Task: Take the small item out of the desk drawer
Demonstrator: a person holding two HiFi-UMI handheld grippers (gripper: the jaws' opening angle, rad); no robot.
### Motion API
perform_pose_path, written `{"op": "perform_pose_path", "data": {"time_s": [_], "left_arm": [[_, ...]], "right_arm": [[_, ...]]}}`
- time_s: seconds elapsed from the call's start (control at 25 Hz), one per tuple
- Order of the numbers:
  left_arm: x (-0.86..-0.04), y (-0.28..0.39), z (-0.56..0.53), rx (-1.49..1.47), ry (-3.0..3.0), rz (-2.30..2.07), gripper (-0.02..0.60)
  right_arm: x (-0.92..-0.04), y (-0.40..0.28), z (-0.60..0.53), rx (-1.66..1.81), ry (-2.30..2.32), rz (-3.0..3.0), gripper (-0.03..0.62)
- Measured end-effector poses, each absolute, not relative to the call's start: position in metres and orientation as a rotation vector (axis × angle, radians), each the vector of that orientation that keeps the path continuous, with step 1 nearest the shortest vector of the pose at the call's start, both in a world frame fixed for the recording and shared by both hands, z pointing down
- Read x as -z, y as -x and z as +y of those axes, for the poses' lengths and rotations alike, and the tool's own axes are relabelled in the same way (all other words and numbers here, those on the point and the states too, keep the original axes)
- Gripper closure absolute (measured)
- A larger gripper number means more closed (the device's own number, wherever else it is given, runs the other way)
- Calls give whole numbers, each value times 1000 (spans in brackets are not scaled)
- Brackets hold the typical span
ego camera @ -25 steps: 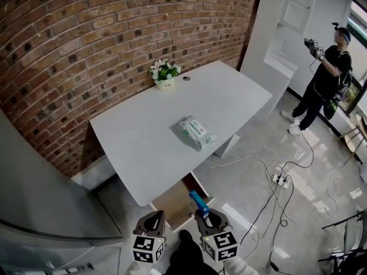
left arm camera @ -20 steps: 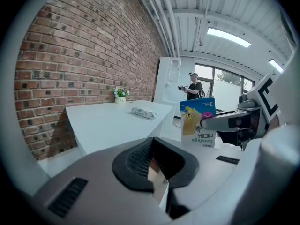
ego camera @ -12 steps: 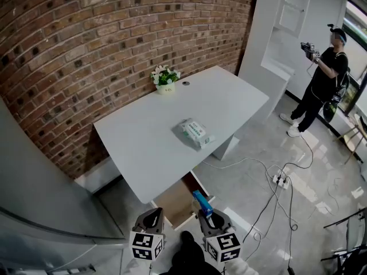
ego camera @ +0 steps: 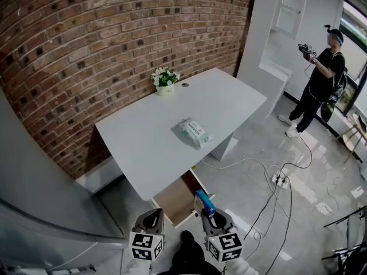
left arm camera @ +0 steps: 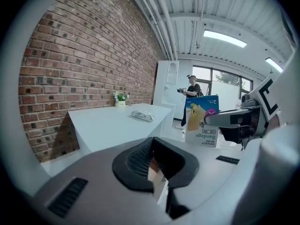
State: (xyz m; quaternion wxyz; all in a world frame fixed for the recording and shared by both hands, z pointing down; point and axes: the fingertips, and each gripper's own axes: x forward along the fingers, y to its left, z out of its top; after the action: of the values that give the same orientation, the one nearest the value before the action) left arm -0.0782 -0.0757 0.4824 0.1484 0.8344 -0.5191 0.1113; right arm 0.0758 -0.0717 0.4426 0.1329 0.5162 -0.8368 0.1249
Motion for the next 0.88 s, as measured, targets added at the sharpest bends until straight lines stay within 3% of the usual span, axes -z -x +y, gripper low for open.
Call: {"op": "perform_pose_path", "data": {"time_s": [0.88], "left_arm": [[-479,76,-62,-315,-2409,-1501,565]], "right_arm": [[-445,-80,-57,-353,-1501,-2423,502]]}}
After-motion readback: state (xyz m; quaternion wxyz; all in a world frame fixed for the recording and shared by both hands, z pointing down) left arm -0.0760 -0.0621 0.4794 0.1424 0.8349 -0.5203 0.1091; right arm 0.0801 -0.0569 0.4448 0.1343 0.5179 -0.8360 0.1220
